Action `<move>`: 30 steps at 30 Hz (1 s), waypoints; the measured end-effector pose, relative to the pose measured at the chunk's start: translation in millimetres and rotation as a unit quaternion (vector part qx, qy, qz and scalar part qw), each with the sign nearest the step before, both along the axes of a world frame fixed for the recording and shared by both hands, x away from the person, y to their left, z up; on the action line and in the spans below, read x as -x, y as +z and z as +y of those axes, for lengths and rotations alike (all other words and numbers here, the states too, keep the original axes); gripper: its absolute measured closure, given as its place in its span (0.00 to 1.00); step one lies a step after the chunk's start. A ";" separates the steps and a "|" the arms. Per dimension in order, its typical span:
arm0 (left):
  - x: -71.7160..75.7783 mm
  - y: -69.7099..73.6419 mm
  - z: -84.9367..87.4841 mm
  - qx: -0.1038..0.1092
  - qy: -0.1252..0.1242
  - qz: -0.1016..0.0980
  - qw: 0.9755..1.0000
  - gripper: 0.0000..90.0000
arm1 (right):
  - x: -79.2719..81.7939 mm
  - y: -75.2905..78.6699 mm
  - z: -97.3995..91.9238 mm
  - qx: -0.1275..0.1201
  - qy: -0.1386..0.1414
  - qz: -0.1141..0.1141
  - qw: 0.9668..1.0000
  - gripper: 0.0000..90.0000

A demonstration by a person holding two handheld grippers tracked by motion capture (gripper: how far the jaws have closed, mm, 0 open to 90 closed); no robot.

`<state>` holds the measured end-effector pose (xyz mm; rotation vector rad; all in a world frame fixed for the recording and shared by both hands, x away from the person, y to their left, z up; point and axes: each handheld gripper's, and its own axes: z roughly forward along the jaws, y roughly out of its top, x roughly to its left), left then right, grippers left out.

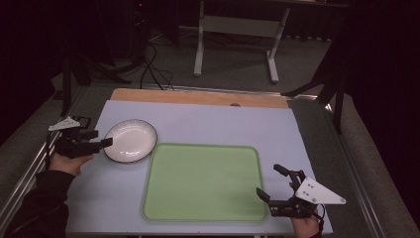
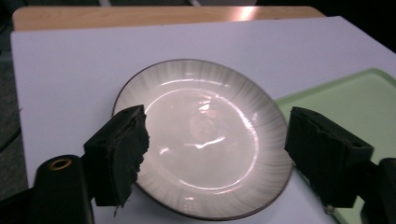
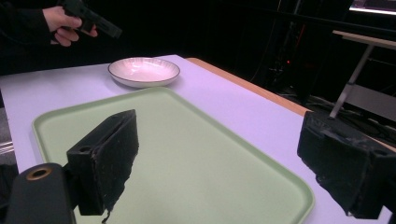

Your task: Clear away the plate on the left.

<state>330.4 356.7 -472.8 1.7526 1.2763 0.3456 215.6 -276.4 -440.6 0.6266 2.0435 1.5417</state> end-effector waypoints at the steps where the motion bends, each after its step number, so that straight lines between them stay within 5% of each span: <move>1: -0.7 -1.8 1.0 -0.001 0.003 0.004 1.000 0.27 | -0.1 -0.1 -0.1 0.000 0.000 0.000 1.000 0.14; 9: -12.1 -20.1 7.7 0.003 0.048 0.071 0.996 0.39 | -0.5 -0.7 1.4 0.002 0.003 0.003 1.000 0.14; 13: -16.5 -24.2 10.4 0.007 0.068 0.085 0.994 0.47 | 0.2 -1.1 1.3 0.005 0.003 0.004 1.000 0.14; 22: -30.4 -36.8 11.7 -0.010 0.104 0.150 0.983 0.57 | -0.3 -1.8 1.6 0.006 0.003 0.004 1.000 0.14; 30: -36.6 -44.2 13.7 0.028 0.109 0.177 0.978 0.69 | -0.7 -2.7 1.1 0.006 0.001 0.007 1.000 0.14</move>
